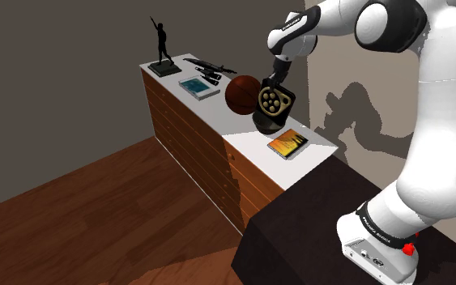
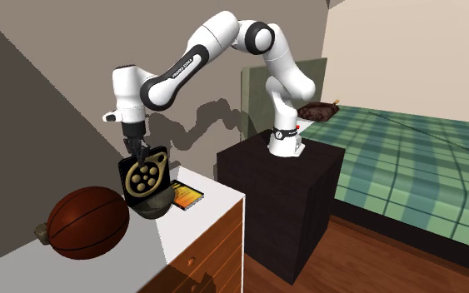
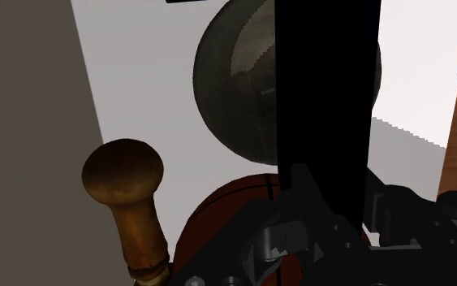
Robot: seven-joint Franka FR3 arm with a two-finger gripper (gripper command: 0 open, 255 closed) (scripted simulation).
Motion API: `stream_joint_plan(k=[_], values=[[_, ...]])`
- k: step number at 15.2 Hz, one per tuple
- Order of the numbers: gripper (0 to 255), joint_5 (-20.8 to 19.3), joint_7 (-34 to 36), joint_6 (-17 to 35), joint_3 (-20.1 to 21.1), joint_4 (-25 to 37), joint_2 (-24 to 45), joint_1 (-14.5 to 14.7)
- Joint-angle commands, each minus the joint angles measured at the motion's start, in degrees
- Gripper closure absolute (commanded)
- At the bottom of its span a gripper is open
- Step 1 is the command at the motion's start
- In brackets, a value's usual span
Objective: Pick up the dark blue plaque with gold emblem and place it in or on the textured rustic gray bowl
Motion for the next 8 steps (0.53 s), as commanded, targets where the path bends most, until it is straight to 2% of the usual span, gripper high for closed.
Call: stream_joint_plan(k=[1,6,8], values=[[0,0.0,0.0,0.0,0.0,0.0,0.0,0.0],[0,0.0,0.0,0.0,0.0,0.0,0.0,0.0],[0,-0.6,0.4,-2.6,-0.5,0.3,-2.3,0.3]])
